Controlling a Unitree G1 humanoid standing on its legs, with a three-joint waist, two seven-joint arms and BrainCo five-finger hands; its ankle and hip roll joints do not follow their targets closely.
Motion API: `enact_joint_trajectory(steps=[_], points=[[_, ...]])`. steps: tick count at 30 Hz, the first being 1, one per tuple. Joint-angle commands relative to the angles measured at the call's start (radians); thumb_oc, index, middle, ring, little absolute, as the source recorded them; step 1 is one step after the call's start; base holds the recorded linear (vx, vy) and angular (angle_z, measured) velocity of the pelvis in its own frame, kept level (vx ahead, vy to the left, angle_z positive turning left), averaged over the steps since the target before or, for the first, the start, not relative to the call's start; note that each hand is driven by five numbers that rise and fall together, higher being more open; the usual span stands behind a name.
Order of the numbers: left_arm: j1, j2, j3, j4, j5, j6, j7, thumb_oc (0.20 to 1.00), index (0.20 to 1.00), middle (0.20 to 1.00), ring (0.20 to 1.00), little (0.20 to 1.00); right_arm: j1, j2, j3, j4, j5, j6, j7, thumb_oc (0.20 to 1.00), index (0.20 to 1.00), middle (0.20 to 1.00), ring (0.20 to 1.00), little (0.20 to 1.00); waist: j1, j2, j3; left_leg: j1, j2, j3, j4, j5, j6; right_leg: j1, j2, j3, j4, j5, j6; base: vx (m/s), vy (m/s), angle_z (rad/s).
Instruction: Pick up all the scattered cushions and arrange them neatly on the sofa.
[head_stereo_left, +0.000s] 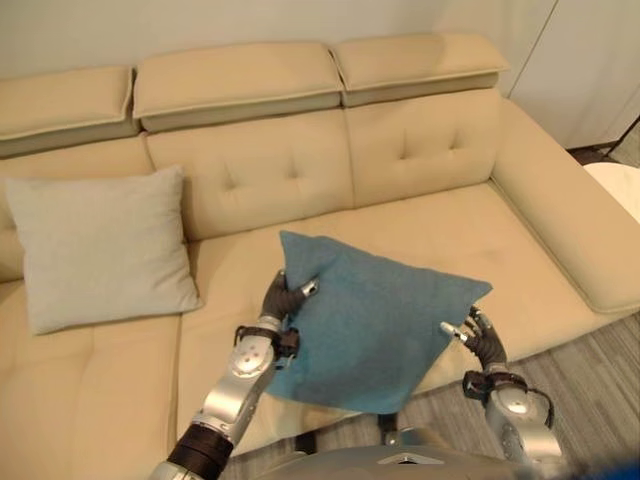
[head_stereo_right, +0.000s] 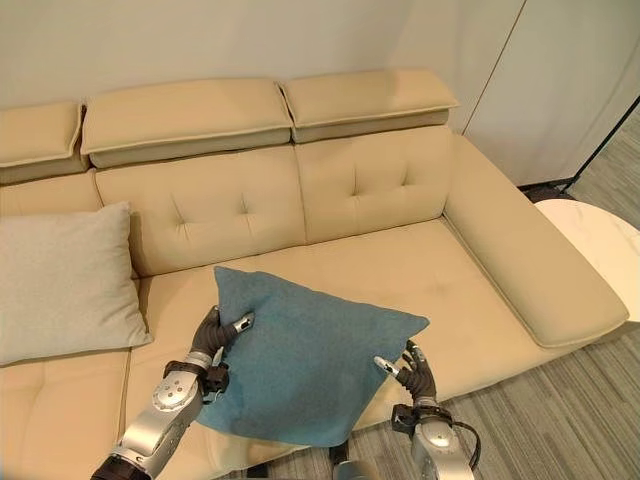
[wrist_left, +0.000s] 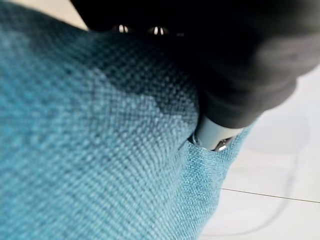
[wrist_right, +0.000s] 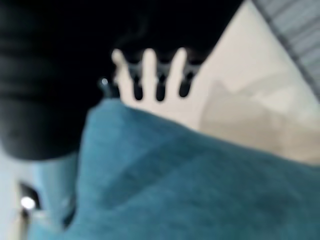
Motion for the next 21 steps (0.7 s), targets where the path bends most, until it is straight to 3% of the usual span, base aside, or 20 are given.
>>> enact_joint_trajectory(steps=[1,2,3,13,21], points=[[-0.116,-0.004,0.040,-0.178,-0.071,-0.110,-0.012,0.200,0.200,0.200,0.200,0.200,-0.047,0.017,0.029,0.028,0.112,-0.043,0.035,0.614,0.614,0.614,0.614,0.614,0.021,-0.013,-0.035,-0.003,-0.004,0.027,0.005,-0.052,-0.029,0.084,-0.030,-0.014,0.018,-0.118,0.068,0.00,0.000,0.00],[-0.117,-0.004,0.040,-0.178,-0.071,-0.110,-0.012,0.200,0.200,0.200,0.200,0.200,-0.048,0.017,0.029,0.029,0.112,-0.044,0.035,0.545,0.545,0.545,0.545,0.545,0.020,-0.013,-0.034,-0.003,-0.004,0.027,0.005,-0.052,-0.029,0.085,-0.030,-0.014,0.018,-0.118,0.068,0.00,0.000,0.00],[-0.120,-0.006,0.040,-0.180,-0.083,-0.112,-0.017,0.200,0.200,0.200,0.200,0.200,-0.075,0.027,0.049,0.059,0.159,-0.041,0.055,0.200,0.200,0.200,0.200,0.200,0.028,-0.011,-0.034,0.000,-0.004,0.026,0.005,-0.053,-0.031,0.088,-0.030,-0.015,0.015,-0.118,0.068,0.00,0.000,0.00],[-0.111,-0.004,0.038,-0.174,-0.101,-0.123,-0.027,0.200,0.200,0.200,0.200,0.200,-0.110,0.016,0.067,0.061,0.185,-0.054,0.072,0.200,0.200,0.200,0.200,0.200,0.046,-0.007,-0.039,0.011,-0.003,0.021,0.004,-0.056,-0.035,0.107,-0.032,-0.030,0.006,-0.122,0.070,0.02,0.008,0.08],[-0.069,-0.002,0.065,-0.206,-0.096,-0.124,-0.025,0.200,0.200,0.200,0.200,0.200,-0.074,-0.050,-0.050,-0.257,0.052,-0.112,0.010,0.200,0.200,0.200,0.200,0.200,0.038,-0.008,-0.045,0.016,-0.001,0.027,0.004,-0.063,-0.031,0.108,-0.032,-0.028,0.005,-0.122,0.073,0.00,0.000,0.00]])
